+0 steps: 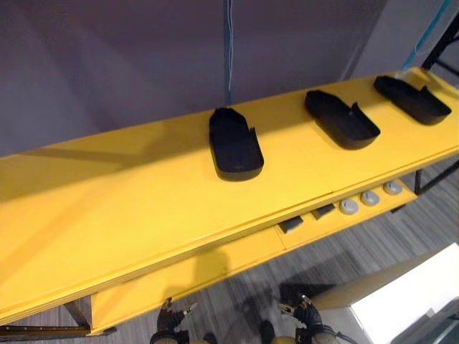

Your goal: Walk over and take plastic housings, then place them on the shelf

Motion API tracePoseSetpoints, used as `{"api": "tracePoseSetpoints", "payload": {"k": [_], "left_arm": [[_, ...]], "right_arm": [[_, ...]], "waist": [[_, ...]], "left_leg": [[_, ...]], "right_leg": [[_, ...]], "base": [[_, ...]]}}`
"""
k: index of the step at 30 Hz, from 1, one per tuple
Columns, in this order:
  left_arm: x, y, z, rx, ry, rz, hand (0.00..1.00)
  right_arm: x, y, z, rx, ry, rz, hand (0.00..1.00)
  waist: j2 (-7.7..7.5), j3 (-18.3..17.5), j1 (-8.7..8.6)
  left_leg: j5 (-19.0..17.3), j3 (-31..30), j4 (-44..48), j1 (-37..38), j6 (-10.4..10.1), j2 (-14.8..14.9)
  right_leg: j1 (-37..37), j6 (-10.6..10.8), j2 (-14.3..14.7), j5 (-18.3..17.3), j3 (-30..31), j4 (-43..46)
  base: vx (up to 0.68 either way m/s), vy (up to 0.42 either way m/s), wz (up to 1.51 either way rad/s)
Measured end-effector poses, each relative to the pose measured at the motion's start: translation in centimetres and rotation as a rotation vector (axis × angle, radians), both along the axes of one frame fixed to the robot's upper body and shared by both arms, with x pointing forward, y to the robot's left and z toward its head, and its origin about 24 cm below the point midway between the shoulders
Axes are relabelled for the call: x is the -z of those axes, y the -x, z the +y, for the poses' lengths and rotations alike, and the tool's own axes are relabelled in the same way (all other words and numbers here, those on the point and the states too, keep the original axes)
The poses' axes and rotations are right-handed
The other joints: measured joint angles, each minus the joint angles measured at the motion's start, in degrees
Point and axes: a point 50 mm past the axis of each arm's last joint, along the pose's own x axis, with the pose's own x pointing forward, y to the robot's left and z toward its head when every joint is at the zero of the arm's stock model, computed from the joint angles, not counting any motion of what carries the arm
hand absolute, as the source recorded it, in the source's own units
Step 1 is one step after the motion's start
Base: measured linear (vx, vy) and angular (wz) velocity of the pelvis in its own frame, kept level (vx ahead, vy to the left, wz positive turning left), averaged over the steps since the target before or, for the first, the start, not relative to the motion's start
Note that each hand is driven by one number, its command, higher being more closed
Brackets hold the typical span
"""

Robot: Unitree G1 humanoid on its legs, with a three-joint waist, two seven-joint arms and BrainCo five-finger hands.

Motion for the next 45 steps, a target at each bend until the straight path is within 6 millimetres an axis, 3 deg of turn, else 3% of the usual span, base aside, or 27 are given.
{"api": "tracePoseSetpoints", "payload": {"k": [1, 2, 3, 4, 5, 6, 8, 9, 10, 12, 14, 15, 17, 18, 20, 21, 23, 24, 25, 27, 28, 31, 32, 33, 34, 42, 45], "left_arm": [[-0.3, -0.7, -0.1, 0.011, -0.008, -0.021, 0.00], [-0.5, -1.0, 0.0, 0.014, -0.010, -0.031, 0.00], [-0.6, -1.1, 0.0, 0.018, -0.013, -0.035, 0.00], [-0.5, -0.9, 0.2, 0.014, -0.016, -0.031, 0.00], [-0.5, -0.6, 0.3, 0.012, -0.019, -0.025, 0.00], [-0.4, -0.3, 0.7, 0.007, -0.028, -0.016, 0.00], [-0.2, 0.1, 0.7, -0.003, -0.020, 0.005, 0.00], [-0.2, -0.2, 0.5, 0.013, -0.010, 0.003, 0.00], [-0.3, -0.8, -0.2, 0.043, 0.006, -0.009, 0.00], [-0.1, -0.8, -1.1, 0.073, 0.016, -0.004, 0.00], [-0.1, -0.8, -1.1, 0.079, 0.015, 0.002, 0.00], [0.0, -0.8, -1.3, 0.077, 0.021, 0.002, 0.00], [0.5, 0.0, -1.1, 0.089, 0.011, 0.045, 0.00], [0.6, 0.2, -0.9, 0.093, 0.005, 0.056, 0.00], [0.6, 0.1, -0.2, 0.094, -0.012, 0.065, 0.00], [0.5, 0.0, -0.2, 0.093, -0.013, 0.063, 0.00], [0.9, 0.8, 0.5, 0.088, -0.025, 0.096, 0.00], [1.0, 0.9, 0.3, 0.087, -0.021, 0.101, 0.00], [1.1, 1.1, -0.1, 0.087, -0.007, 0.108, 0.00], [1.2, 1.2, -0.3, 0.074, 0.003, 0.109, 0.00], [1.3, 1.3, -0.2, 0.062, 0.003, 0.113, 0.00], [1.5, 1.6, -0.4, 0.054, 0.016, 0.117, 0.00], [1.6, 1.7, -0.5, 0.048, 0.023, 0.120, 0.00], [1.8, 2.1, -0.7, 0.048, 0.032, 0.138, 0.00], [2.1, 2.4, -1.1, 0.048, 0.044, 0.157, 0.00], [2.2, 2.9, 0.0, 0.020, 0.028, 0.173, 0.00], [2.1, 3.3, 0.7, 0.013, 0.013, 0.180, 0.00]], "right_arm": [[-0.2, -0.3, 0.2, -0.009, -0.002, -0.012, 0.00], [-0.3, -0.6, 0.4, -0.015, -0.004, -0.019, 0.00], [-0.2, -0.4, 0.4, -0.013, -0.005, -0.012, 0.00], [0.2, 0.1, 0.3, -0.014, -0.004, 0.013, 0.00], [0.3, 0.2, 0.3, -0.017, -0.003, 0.022, 0.00], [0.3, -0.2, 0.4, -0.033, 0.001, 0.021, 0.00], [-0.3, -1.8, 0.3, -0.082, 0.031, -0.011, 0.00], [-0.6, -2.5, 0.1, -0.094, 0.047, -0.031, 0.00], [-0.7, -2.6, -0.4, -0.107, 0.064, -0.032, 0.00], [-0.8, -2.8, -0.7, -0.112, 0.075, -0.035, 0.00], [-0.9, -2.9, 0.0, -0.113, 0.060, -0.044, 0.00], [-1.1, -3.4, 0.1, -0.116, 0.059, -0.056, 0.00], [-1.2, -3.8, 0.5, -0.146, 0.063, -0.064, 0.00], [-1.2, -3.8, 0.6, -0.154, 0.066, -0.065, 0.00], [-0.9, -3.1, 0.6, -0.164, 0.071, -0.046, 0.00], [-0.8, -3.0, 0.7, -0.166, 0.069, -0.042, 0.00], [-0.7, -2.7, 0.9, -0.183, 0.069, -0.035, 0.00], [-0.7, -2.7, 0.9, -0.182, 0.069, -0.036, 0.00], [-0.7, -2.7, 0.5, -0.178, 0.081, -0.034, 0.00], [-0.7, -2.6, -0.1, -0.175, 0.101, -0.030, 0.00], [-0.7, -2.5, -0.5, -0.172, 0.110, -0.027, 0.00], [0.0, -1.0, -1.3, -0.142, 0.116, 0.020, 0.00], [0.1, -0.7, -1.4, -0.136, 0.117, 0.031, 0.00], [0.5, 0.2, -1.9, -0.117, 0.119, 0.055, 0.00], [0.7, 1.0, -2.5, -0.102, 0.129, 0.082, 0.00], [0.6, 2.9, -4.7, 0.097, 0.123, 0.080, 0.00], [-1.1, 2.3, -6.8, 0.217, 0.152, -0.022, 0.00]], "waist": [[0.20, 0.0, 0.18], [0.11, 0.3, 0.20], [0.15, 0.4, 0.07], [-0.07, 0.1, 0.15], [-0.66, -0.3, 0.20], [-1.93, -0.6, 1.11], [-1.75, -0.7, 1.73], [-1.85, -0.6, 1.43], [-1.93, -0.5, 1.68], [0.07, -1.3, 1.51], [-0.08, -1.7, 0.95], [0.20, -1.5, 0.87], [-0.12, -1.1, 1.65], [-0.37, -1.2, 1.44], [0.54, -0.2, -1.16], [0.61, -0.2, -1.13], [0.75, 0.2, -1.04], [0.91, 0.3, -1.01], [0.83, 1.1, -1.08], [0.77, 1.7, -0.36], [0.84, 1.8, -0.40], [1.93, 2.0, -0.46], [2.02, 2.2, -0.47], [3.25, 1.8, -0.52], [4.62, 1.3, -1.13], [4.37, 0.4, -1.26], [4.28, 0.4, -1.37]], "left_leg": [[0.4, 0.4, -0.3, -0.9, 0.8, 0.5], [0.5, 0.5, -0.2, -1.1, 0.9, 0.5], [0.6, 0.3, -0.1, -0.6, 0.9, 0.5], [0.6, 0.6, 0.1, 0.2, 0.9, 0.4], [0.6, 1.1, 0.4, 0.6, 0.9, 0.2], [0.6, 3.5, 1.4, 0.4, 0.9, -0.2], [0.6, 8.2, 3.9, -0.4, 0.9, 0.9], [0.2, 9.9, 8.2, -2.1, 0.9, 2.2], [-1.6, 9.8, 7.3, -2.7, -0.2, 2.1], [1.5, 11.4, 2.5, -0.7, 0.9, 2.2], [1.3, 15.8, 2.0, -0.1, 0.7, 3.8], [1.1, 19.6, 1.9, 0.1, 0.3, 5.0], [1.0, 26.5, 1.5, 3.5, 0.3, 5.0], [0.8, 27.7, 2.0, 4.5, 0.0, 5.0], [0.5, 28.3, 8.2, 5.2, -0.5, 9.2], [0.3, 28.3, 9.6, 5.1, -0.7, 10.1], [-0.3, 27.5, 21.5, 3.8, -0.7, 18.1], [-0.3, 26.2, 23.5, 3.4, -0.5, 19.2], [-1.2, 20.2, 26.0, 2.9, -1.2, 19.5], [-5.0, 7.6, 26.0, 2.5, -3.9, 15.2], [-7.0, -0.9, 25.3, 1.8, -5.4, 11.1], [-8.3, -16.2, 19.7, 0.9, -6.9, 3.5], [-8.2, -17.9, 18.0, 0.9, -6.8, 2.8], [-7.2, -19.1, 14.1, 1.2, -5.2, 2.8], [-3.5, -18.8, 10.3, 1.2, -3.5, 3.8], [-1.6, -15.8, 0.8, 7.2, -2.7, 1.6], [-1.4, -16.0, -0.1, 7.5, -3.0, 1.6]], "right_leg": [[-0.1, 0.3, 0.0, -0.2, -0.8, -0.3], [-1.6, -0.7, -0.4, -3.6, -3.6, 5.4], [-3.1, -1.1, -2.0, -9.9, -9.1, 18.1], [-1.6, 0.0, -4.0, -13.3, -13.9, 24.3], [-0.5, 0.3, -5.4, -13.8, -16.5, 25.2], [0.4, 0.8, -7.4, -14.1, -20.4, 22.7], [2.0, -0.6, -5.8, -13.6, -22.3, 15.7], [3.8, -3.1, -4.7, -11.7, -20.2, 9.5], [3.8, -3.5, -3.9, -9.9, -17.7, 7.2], [3.1, -3.6, -1.3, -8.0, -13.9, 5.2], [2.2, -4.0, -0.2, -5.8, -13.2, 3.0], [0.3, -5.9, -2.2, -7.5, -19.5, 6.8], [-0.6, -4.4, -8.7, -9.0, -35.5, 13.1], [0.1, -4.5, -9.8, -8.9, -38.2, 13.1], [2.2, -5.7, -6.1, -7.5, -35.2, 10.0], [2.4, -6.0, -5.5, -7.3, -34.5, 9.2], [4.3, -6.8, 0.3, -6.3, -28.4, 3.4], [4.6, -7.3, 1.4, -6.0, -26.9, 2.8], [4.5, -9.3, 3.2, -4.1, -22.6, 2.9], [4.6, -9.8, 4.9, -3.8, -16.6, 2.8], [5.1, -9.8, 5.4, -3.4, -13.5, 2.4], [7.1, -8.1, 6.7, -2.0, -8.3, 0.8], [7.3, -8.0, 7.0, -1.9, -7.5, 0.8], [7.5, -8.0, 7.8, -1.9, -6.0, 0.7], [7.6, -8.0, 9.1, -2.0, -5.2, 0.7], [10.4, -7.3, 6.1, -1.8, -6.6, -2.4], [10.7, -7.1, 6.0, -1.9, -7.6, -3.0]], "base": [[-0.05, 0.022, -0.05], [-0.05, 0.001, 0.04], [-0.01, -0.033, 0.07], [0.03, -0.035, 0.02], [0.08, -0.061, -0.43], [0.04, -0.092, -1.12], [-0.01, -0.121, -1.38], [-0.12, -0.141, -1.15], [-0.11, -0.120, -1.12], [-0.13, 0.013, -1.33], [-0.14, 0.008, -1.33], [-0.10, -0.012, -1.38], [-0.08, -0.008, -1.66], [-0.07, -0.085, -1.13], [-0.05, -0.166, -0.68], [-0.03, -0.213, -1.03], [-0.04, -0.242, -1.41], [-0.01, -0.192, -1.49], [-0.01, -0.117, -1.57], [-0.02, -0.065, -1.69], [0.02, -0.024, -1.29], [0.07, 0.042, -1.23], [0.09, 0.116, -0.97], [0.07, 0.142, -0.73], [0.07, 0.160, -0.67], [0.13, 0.110, -0.12], [0.14, 0.045, 0.06]]}}
